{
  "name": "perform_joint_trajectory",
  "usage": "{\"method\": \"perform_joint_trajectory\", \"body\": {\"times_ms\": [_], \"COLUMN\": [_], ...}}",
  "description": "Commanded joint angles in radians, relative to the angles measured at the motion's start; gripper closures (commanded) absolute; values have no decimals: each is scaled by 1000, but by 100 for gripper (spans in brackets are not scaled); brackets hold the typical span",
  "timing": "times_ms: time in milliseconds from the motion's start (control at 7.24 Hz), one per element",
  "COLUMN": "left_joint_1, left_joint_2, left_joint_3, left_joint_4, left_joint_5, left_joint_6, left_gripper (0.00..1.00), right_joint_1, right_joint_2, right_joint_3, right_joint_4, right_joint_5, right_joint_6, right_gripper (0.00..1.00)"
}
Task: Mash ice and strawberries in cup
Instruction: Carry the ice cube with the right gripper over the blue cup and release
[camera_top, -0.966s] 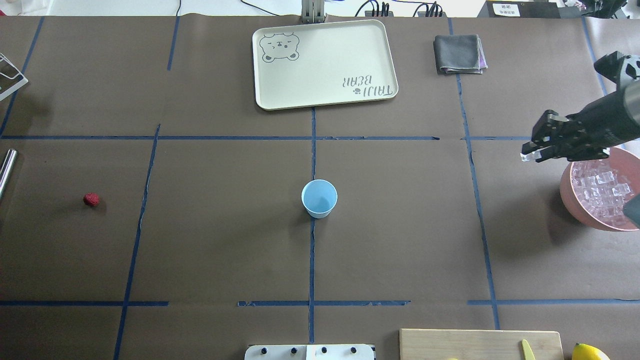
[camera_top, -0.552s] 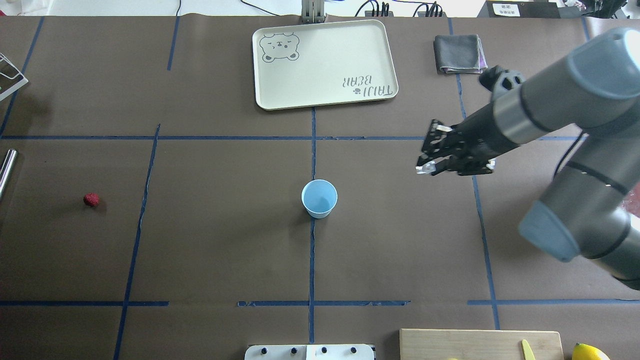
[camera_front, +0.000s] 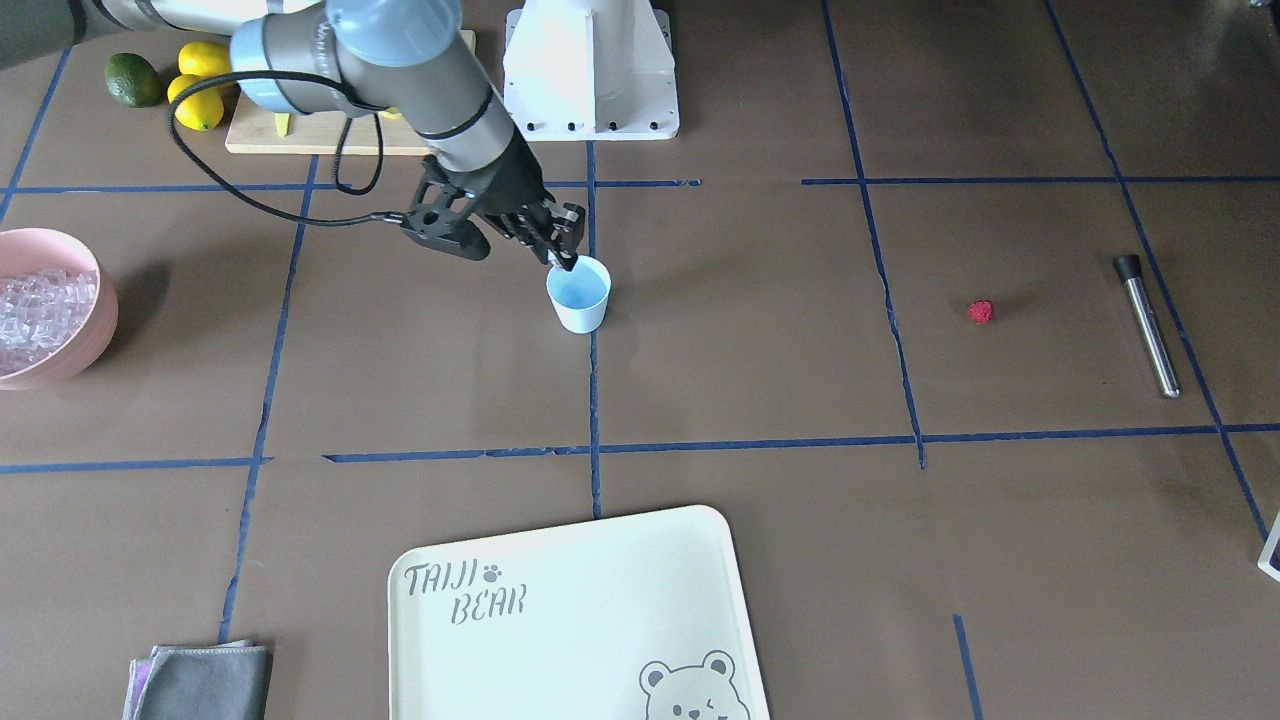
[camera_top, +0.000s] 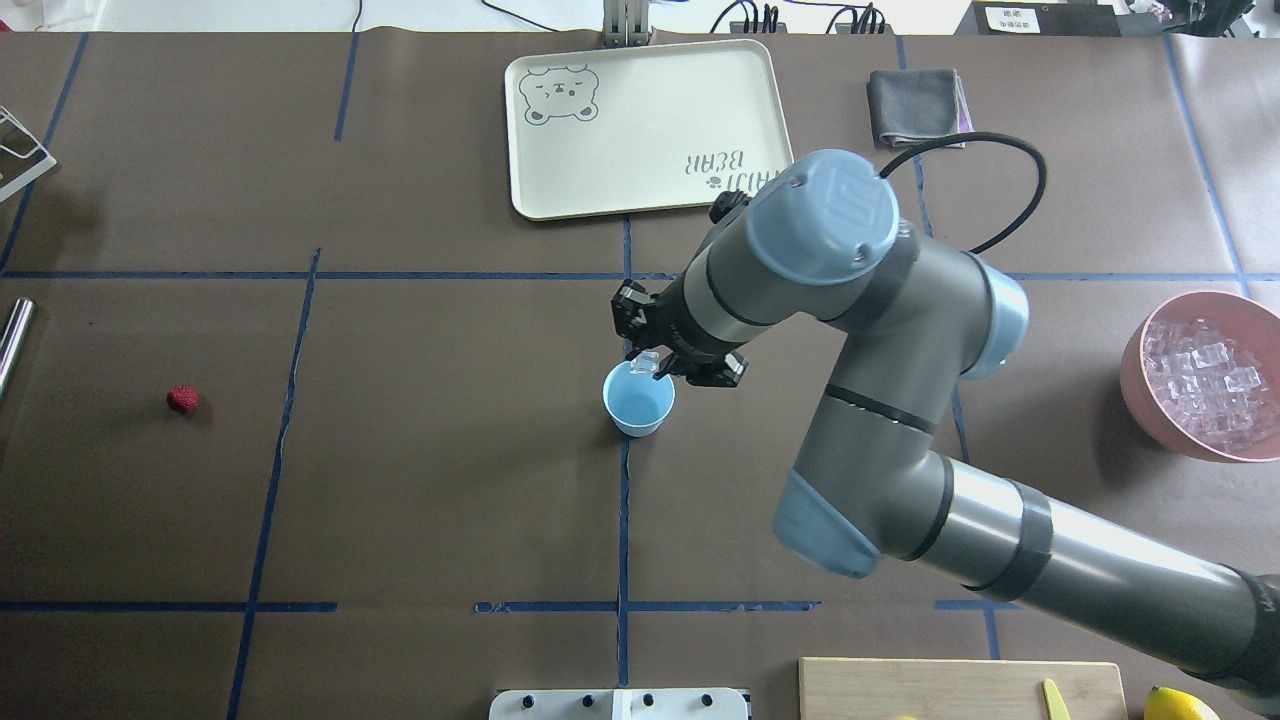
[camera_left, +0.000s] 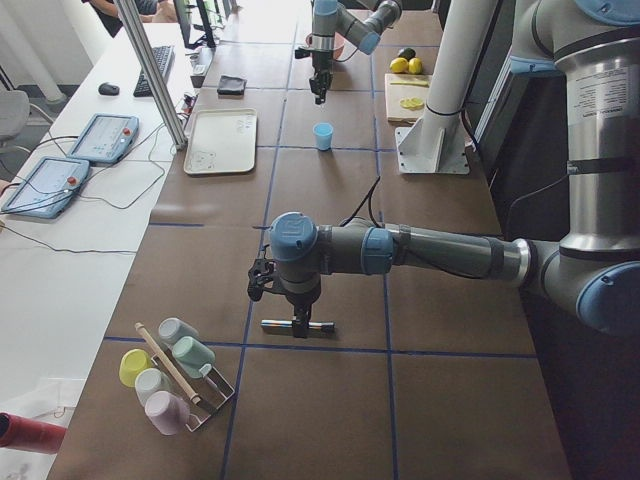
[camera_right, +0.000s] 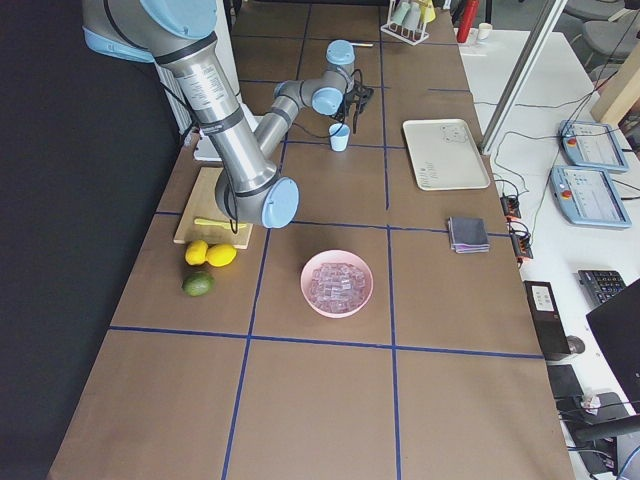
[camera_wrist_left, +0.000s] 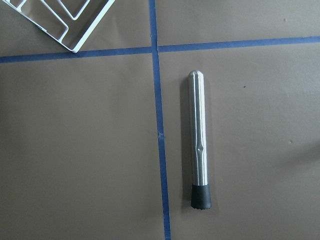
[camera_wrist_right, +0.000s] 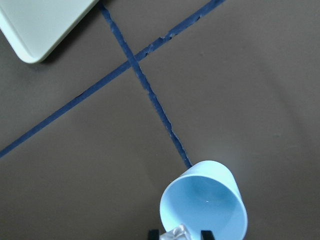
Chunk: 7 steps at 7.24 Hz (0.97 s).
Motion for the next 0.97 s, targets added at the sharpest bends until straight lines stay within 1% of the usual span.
{"method": "perform_joint_trajectory", "body": {"times_ms": [0, 414, 552, 690, 828], "left_joint_1": [0, 2, 2, 0, 2], "left_joint_2": [0, 0, 0, 0, 0], "left_joint_3": [-1, -1, -1, -1, -1], "left_joint_4": [0, 0, 0, 0, 0], "left_joint_5": [0, 0, -2, -2, -2], "left_joint_6": [0, 0, 0, 0, 0], "left_gripper": [0, 0, 0, 0, 0], "right_joint_1": [-39, -39, -38, -38, -39], "right_joint_2": [35, 16, 8, 4, -1], "right_joint_3": [-57, -57, -55, -55, -51], "right_joint_4": [1, -8, -8, -8, -10], "right_joint_5": [-40, -39, -37, -39, -37], "right_joint_6": [21, 15, 13, 13, 15], "right_gripper": [100, 99, 94, 32, 1]}}
